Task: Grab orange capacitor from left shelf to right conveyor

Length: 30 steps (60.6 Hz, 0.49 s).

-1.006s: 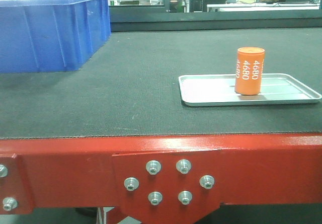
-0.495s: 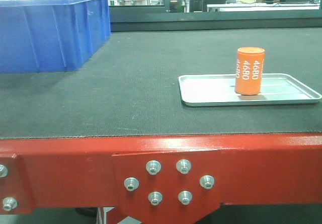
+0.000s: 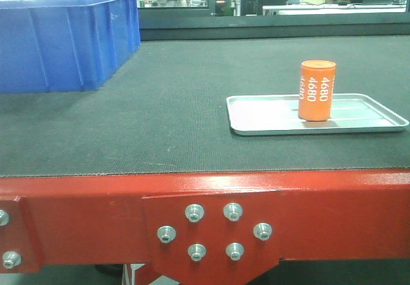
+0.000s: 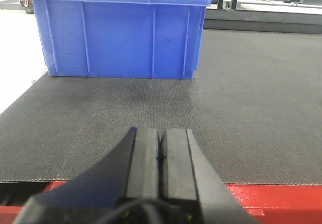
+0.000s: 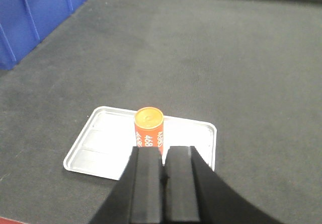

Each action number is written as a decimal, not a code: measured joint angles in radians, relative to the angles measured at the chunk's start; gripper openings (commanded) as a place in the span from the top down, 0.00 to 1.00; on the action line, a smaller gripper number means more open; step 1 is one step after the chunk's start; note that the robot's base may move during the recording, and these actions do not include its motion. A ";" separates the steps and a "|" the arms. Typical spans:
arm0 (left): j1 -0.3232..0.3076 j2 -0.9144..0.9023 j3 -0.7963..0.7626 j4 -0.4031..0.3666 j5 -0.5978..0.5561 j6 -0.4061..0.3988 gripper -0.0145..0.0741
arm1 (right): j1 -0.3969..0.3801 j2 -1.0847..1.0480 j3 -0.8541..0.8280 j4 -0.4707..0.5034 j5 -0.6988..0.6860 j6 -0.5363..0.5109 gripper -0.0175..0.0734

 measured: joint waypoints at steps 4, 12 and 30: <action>0.000 0.000 0.000 0.000 0.000 0.000 0.98 | -0.017 -0.056 0.037 0.003 -0.021 -0.026 0.74; 0.000 0.000 0.000 0.000 0.000 0.000 0.98 | -0.085 -0.212 0.181 0.040 -0.063 -0.050 0.74; 0.000 0.000 0.000 0.000 0.000 0.000 0.98 | -0.278 -0.545 0.575 0.196 -0.115 -0.120 0.74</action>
